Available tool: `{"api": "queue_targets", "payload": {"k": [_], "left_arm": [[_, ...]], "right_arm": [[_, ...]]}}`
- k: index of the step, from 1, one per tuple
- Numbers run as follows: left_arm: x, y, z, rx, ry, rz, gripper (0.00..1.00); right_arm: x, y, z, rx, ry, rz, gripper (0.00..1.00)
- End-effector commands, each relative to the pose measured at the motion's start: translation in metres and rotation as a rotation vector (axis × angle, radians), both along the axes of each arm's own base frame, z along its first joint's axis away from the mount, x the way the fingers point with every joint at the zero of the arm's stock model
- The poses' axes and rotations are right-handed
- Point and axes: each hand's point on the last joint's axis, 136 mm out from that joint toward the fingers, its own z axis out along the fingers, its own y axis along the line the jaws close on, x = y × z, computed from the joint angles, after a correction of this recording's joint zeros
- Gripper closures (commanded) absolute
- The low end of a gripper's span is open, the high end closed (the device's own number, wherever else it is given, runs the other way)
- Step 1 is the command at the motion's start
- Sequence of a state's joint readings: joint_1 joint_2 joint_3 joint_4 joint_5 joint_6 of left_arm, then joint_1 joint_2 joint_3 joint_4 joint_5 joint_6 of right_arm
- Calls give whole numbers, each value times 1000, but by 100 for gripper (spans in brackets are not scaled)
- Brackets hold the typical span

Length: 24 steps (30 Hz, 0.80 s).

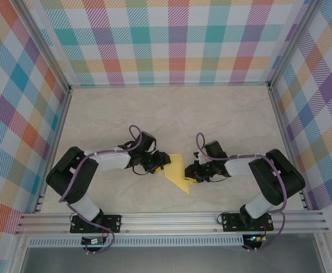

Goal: Fold a paper plane with a square sheet of paper (pick it up from the middle)
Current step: Fold the wing for the fifth time at the center of the table.

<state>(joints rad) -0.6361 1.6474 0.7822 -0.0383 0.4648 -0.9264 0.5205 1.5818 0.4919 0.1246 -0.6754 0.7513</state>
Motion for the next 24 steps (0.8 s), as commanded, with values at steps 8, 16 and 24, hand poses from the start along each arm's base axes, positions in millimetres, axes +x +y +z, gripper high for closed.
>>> {"api": "queue_targets", "payload": {"k": [8, 16, 24], "left_arm": [[-7, -3, -7, -8, 28, -19, 52], [-8, -12, -2, -82, 35, -17, 53], [-11, -13, -2, -100, 46, -19, 54]], "right_arm": [[-8, -24, -48, -180, 25, -41, 79], [-6, -23, -44, -173, 18, -47, 79], [-5, -23, -41, -167, 15, -57, 78]]}}
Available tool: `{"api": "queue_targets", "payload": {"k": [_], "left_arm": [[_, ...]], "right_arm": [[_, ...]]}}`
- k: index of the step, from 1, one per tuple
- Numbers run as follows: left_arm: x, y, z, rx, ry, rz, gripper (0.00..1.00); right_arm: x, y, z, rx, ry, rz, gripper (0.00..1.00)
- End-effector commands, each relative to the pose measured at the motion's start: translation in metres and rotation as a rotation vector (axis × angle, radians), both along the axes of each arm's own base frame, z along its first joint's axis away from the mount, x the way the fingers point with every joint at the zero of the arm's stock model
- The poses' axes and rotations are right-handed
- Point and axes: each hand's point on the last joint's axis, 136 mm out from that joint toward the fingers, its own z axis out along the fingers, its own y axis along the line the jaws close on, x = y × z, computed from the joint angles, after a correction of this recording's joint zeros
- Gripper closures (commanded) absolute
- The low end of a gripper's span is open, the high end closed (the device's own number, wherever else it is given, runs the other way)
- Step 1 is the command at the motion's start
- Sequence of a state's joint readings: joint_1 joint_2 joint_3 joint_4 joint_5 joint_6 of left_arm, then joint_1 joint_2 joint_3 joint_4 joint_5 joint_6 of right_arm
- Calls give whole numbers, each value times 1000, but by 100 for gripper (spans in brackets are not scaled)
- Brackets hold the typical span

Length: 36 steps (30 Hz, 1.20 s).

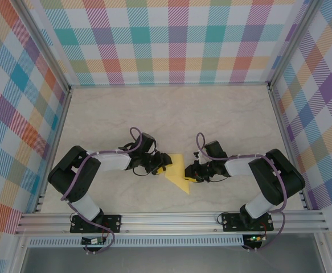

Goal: Fold a paper plane with a square sheet of paper (pick it up from the middle)
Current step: Fold the wing for the fifth time at the center of the table.

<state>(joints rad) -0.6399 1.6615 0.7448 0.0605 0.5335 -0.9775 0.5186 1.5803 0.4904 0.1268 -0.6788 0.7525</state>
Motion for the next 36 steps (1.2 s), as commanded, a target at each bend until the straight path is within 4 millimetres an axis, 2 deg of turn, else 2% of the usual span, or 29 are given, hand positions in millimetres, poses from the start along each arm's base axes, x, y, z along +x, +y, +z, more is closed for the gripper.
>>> {"api": "queue_targets", "payload": {"k": [1, 10, 18, 27, 31, 36], "left_arm": [[-6, -2, -3, -20, 18, -14, 54], [-6, 7, -8, 45, -5, -17, 53], [-9, 3, -15, 63, 19, -77, 57], [-8, -5, -3, -25, 14, -41, 64], [-7, -2, -3, -18, 11, -25, 66], [-6, 0, 2, -18, -6, -11, 62]], "right_arm": [[-5, -23, -42, -171, 15, -57, 78], [-4, -22, -39, -159, 12, -55, 78], [0, -19, -36, -140, 5, -58, 78], [0, -18, -36, -125, 4, -63, 78], [0, -19, -36, -125, -1, -64, 78], [1, -20, -36, -124, 0, -64, 78]]}}
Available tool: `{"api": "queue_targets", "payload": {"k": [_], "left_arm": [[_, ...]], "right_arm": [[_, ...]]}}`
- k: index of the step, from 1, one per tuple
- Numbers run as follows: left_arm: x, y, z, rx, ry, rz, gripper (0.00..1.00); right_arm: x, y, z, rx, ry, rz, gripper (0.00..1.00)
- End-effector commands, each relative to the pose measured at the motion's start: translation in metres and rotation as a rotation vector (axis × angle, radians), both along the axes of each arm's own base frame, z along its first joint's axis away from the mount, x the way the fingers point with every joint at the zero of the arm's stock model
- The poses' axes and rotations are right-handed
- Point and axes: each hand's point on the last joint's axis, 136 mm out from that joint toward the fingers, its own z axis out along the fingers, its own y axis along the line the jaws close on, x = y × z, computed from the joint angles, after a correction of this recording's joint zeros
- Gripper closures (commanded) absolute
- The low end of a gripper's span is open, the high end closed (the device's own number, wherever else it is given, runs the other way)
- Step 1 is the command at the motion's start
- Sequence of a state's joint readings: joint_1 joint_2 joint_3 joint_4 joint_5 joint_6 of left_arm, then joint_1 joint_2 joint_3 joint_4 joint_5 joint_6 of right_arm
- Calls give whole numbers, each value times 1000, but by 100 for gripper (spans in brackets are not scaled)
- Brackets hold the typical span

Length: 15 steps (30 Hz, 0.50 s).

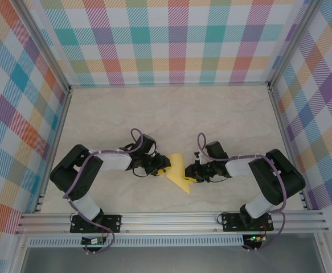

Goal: Fold a paper plane with a square sheet of paper (pick it up from the middle)
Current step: Fold the wing for the fifth time at the center of the table.

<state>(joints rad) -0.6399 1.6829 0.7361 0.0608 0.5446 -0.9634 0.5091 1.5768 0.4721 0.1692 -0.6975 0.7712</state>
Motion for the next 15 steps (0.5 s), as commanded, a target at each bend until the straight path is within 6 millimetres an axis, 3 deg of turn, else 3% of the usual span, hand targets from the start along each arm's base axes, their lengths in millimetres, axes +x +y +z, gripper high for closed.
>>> {"api": "queue_targets", "payload": {"k": [1, 10, 15], "left_arm": [[0, -3, 13, -40, -32, 5, 59], [4, -14, 22, -140, -37, 18, 57], [5, -15, 21, -133, -34, 19, 61]], "right_arm": [[0, -20, -39, -151, 4, -52, 78], [2, -19, -37, -145, 2, -55, 78], [2, -19, -37, -139, -2, -51, 77]]}}
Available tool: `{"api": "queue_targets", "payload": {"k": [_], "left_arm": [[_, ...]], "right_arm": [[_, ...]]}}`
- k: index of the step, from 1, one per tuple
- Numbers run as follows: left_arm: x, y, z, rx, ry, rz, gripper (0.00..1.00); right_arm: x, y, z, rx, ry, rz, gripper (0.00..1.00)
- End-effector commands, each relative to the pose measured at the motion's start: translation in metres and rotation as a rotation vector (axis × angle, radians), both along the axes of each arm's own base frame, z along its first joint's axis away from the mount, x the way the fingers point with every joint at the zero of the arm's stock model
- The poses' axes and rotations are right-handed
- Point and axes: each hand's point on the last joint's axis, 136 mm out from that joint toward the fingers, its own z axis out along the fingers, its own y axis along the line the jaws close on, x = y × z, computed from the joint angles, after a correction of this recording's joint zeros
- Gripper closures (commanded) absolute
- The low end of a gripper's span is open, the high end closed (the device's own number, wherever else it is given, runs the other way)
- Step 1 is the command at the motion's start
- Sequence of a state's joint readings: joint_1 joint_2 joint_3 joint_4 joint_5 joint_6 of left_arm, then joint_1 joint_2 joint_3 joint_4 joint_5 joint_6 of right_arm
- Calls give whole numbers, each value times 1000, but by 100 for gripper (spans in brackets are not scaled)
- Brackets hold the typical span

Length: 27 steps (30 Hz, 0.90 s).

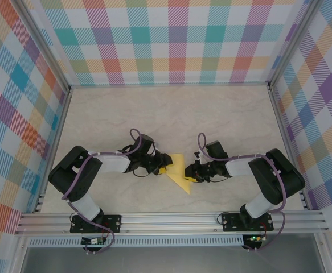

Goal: Fold a paper plane with a square sheet of paper (pick it up from the middle)
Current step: Fold the wing for the fifth time at the center of the table.

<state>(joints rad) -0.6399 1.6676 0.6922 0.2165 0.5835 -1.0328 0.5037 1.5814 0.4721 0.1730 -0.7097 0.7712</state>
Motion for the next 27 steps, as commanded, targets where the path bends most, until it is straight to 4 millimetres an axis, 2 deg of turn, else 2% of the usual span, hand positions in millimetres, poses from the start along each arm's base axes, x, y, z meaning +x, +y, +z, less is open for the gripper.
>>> {"api": "queue_targets", "payload": {"k": [1, 7, 14, 17, 23, 25, 27], "left_arm": [[0, -4, 4, -21, 3, -4, 62], [1, 0, -2, 20, 8, 5, 68], [8, 7, -2, 72, -8, 42, 93], [12, 12, 1, 100, -18, 75, 98], [16, 25, 4, 145, -26, 151, 99], [16, 25, 5, 145, -21, 155, 99], [16, 25, 6, 144, -19, 165, 99]], "right_arm": [[3, -18, -36, -145, -12, -53, 77], [7, -15, -24, -120, -48, -49, 74], [18, -12, 2, -110, -135, -35, 69], [23, -16, 15, -128, -195, -48, 66], [26, -25, 41, -195, -378, -51, 54], [22, -21, 49, -226, -474, -12, 48], [17, -12, 55, -267, -599, 39, 47]]}}
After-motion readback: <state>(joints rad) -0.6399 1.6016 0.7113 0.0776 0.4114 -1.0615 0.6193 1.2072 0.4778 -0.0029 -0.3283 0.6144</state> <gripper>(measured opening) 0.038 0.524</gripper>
